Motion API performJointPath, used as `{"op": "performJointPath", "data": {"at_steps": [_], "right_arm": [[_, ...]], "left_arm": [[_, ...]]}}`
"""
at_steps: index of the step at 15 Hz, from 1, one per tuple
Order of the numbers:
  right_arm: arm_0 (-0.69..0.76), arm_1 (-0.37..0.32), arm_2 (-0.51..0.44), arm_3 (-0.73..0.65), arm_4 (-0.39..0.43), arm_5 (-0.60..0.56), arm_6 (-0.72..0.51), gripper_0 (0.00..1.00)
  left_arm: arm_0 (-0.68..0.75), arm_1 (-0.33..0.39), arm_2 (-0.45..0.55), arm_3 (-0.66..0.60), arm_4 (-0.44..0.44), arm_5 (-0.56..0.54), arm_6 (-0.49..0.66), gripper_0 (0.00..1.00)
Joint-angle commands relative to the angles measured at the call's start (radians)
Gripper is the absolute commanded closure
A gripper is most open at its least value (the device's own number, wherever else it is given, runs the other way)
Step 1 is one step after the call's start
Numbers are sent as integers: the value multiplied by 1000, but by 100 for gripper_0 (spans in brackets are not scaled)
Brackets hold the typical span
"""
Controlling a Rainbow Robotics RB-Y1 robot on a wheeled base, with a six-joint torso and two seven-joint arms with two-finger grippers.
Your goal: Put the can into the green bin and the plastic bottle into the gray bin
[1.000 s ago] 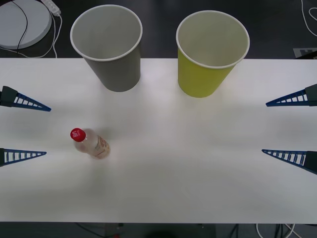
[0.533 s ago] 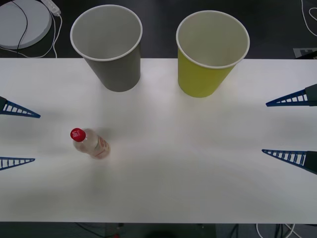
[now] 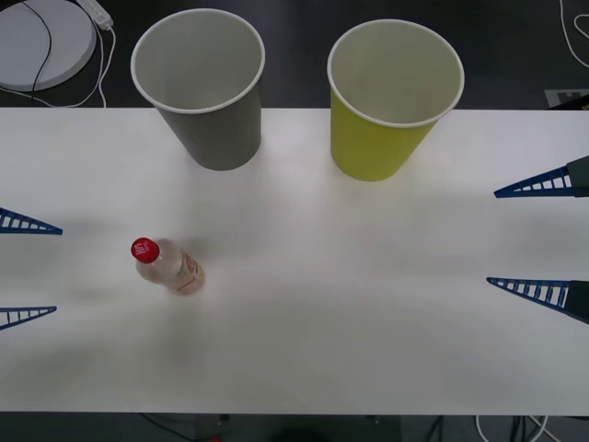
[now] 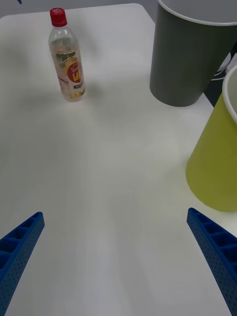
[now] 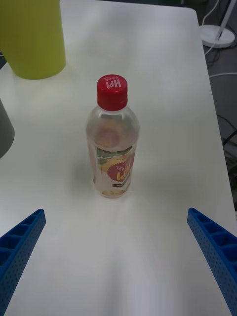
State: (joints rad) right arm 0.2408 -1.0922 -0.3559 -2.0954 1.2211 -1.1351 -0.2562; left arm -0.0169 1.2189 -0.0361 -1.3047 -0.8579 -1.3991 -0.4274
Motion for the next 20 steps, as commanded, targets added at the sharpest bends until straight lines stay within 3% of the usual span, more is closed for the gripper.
{"op": "performJointPath", "data": {"at_steps": [1,10,20], "right_arm": [[0,0,0,0,0,0,0,0],[0,0,0,0,0,0,0,0],[0,0,0,0,0,0,0,0]], "left_arm": [[-35,-24,-67,82,68,-14,-25,0],[-60,-150,-73,104,19,-17,-57,0],[-83,-292,-73,104,-27,57,-73,0]]}}
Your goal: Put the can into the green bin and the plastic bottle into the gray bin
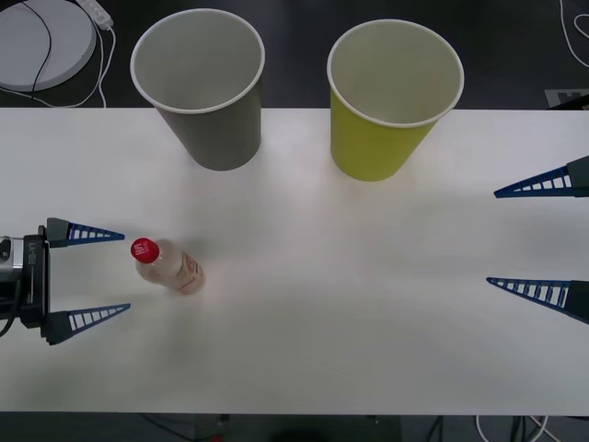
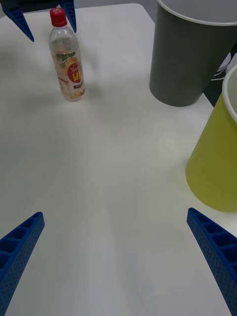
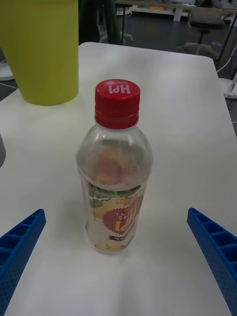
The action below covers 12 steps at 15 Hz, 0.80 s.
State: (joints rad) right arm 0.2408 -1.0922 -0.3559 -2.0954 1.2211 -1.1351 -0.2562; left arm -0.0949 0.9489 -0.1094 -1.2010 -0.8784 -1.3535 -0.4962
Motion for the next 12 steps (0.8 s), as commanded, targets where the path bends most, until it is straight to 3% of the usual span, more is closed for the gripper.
{"op": "performJointPath", "data": {"at_steps": [1,12], "right_arm": [[0,0,0,0,0,0,0,0],[0,0,0,0,0,0,0,0]], "left_arm": [[-11,-32,0,0,-22,14,-4,0],[-48,-134,0,0,-109,57,-4,0]]}}
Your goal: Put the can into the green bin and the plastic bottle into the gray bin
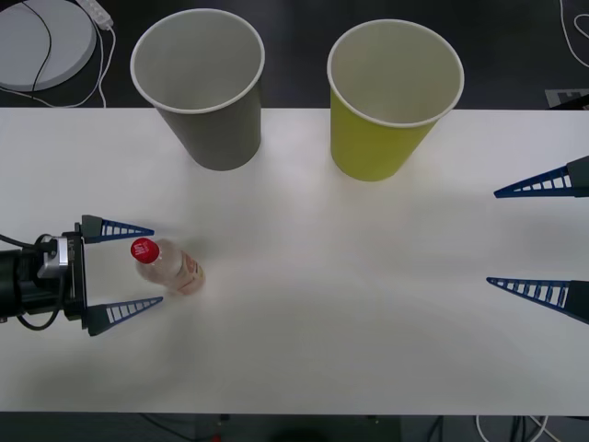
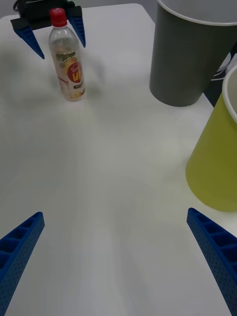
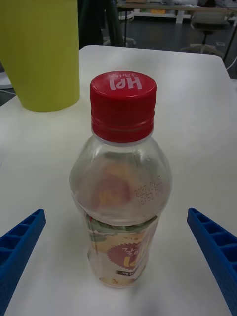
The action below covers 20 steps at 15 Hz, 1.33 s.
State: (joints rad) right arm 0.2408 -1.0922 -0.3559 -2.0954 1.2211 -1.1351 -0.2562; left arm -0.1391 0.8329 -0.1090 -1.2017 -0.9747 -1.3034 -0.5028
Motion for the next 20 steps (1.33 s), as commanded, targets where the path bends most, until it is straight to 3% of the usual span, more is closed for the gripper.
{"op": "performJointPath", "data": {"at_steps": [1,20], "right_arm": [[0,0,0,0,0,0,0,0],[0,0,0,0,0,0,0,0]], "left_arm": [[-4,-29,0,1,-15,12,3,0],[-39,-92,-9,1,-45,15,29,0]]}}
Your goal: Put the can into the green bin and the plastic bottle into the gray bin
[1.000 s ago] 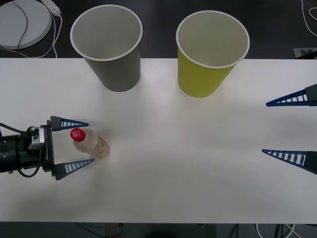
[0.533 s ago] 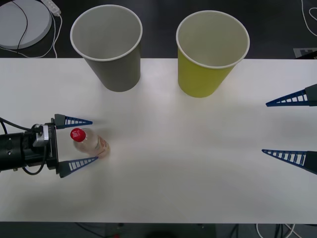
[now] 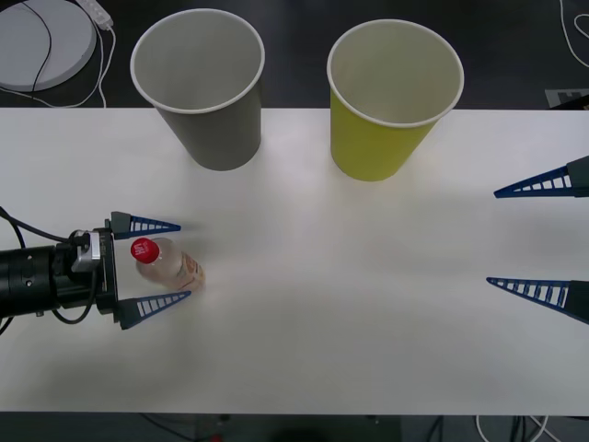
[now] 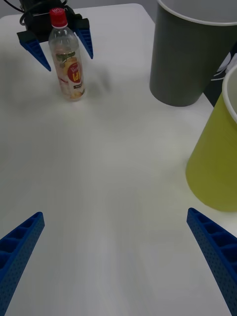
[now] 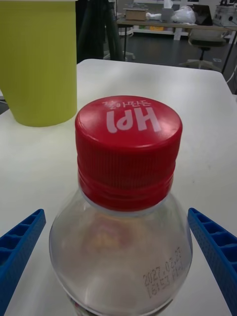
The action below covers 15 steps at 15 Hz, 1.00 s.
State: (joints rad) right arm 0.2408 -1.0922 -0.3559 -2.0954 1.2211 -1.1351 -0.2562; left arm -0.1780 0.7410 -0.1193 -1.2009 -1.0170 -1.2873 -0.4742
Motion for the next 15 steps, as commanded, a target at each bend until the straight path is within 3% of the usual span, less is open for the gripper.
{"op": "performJointPath", "data": {"at_steps": [1,2,3,4,15], "right_arm": [[0,0,0,0,0,0,0,0],[0,0,0,0,0,0,0,0],[0,0,0,0,0,0,0,0],[0,0,0,0,0,0,0,0],[0,0,0,0,0,0,0,0]], "left_arm": [[0,0,1,0,-3,-1,0,0],[0,0,1,0,-5,-3,0,5],[0,0,1,0,-6,-4,0,82],[2,0,1,0,-6,-4,5,100],[2,0,1,-6,-3,-20,23,100]]}}
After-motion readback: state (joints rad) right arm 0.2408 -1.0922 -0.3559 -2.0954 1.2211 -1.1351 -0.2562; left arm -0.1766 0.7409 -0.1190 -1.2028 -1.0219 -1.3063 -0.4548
